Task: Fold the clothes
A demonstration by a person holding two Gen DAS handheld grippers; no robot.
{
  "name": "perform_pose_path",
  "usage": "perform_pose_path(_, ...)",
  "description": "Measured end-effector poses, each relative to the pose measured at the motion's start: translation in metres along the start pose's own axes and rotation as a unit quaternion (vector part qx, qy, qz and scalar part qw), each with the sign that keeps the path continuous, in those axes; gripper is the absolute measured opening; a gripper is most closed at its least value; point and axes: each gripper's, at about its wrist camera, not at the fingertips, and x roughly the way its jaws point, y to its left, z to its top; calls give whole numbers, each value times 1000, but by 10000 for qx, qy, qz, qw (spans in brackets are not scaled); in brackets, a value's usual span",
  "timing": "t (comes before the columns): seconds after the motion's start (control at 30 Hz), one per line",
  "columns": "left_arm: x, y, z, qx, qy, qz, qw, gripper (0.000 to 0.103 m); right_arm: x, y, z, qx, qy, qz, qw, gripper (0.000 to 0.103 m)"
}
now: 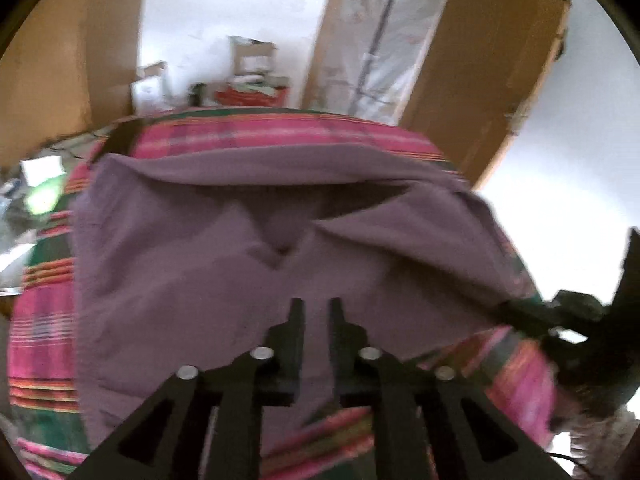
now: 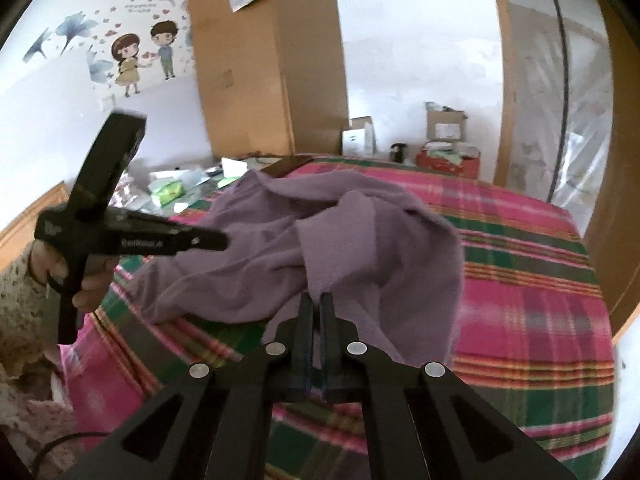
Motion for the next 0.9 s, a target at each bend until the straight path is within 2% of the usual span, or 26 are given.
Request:
perform_pose_path(0.03,2,-2,0,-33,63,-160,9998,31,2,2,-2,23,13,54,10000,3)
perform_pose_path(0.07,5,-5,1,-67,125,-319,9994,34,3,4,-4,52,27,109,9999,3)
perform_pose_path(0.17,16,-12,2,-301,462,-748,9957,36,9,7,-10,182,83,183,9996,3)
perform_pose_path(0.27,32,-11,4,-727,809,-1277,9858,38,12,10,-16,264,150,257,9992,3)
perform_pose_path(0.33,40,-12,5,-985,855,-1587,9787,41,13,12,-19,217,180,200,9994,3)
perform_pose_path(0.4,47,-14,8,-1048,868,-1672,9765,41,14,12,-22,191,204,144,9995,3)
perform_pose_path(0.5,55,-21,11,-959,912,-1584,9785,41,14,12,-24,150,216,63,9996,3)
perform_pose_path(0.57,59,-23,12,-1037,1013,-1581,9767,41,14,11,-26,127,221,30,9997,3)
perform_pose_path(0.77,57,-27,7,-1155,1072,-1477,9764,43,16,12,-33,119,303,-8,9995,3)
perform_pose_path(0.9,52,-30,2,-1149,1077,-1535,9755,43,21,10,-34,115,382,-45,9992,3)
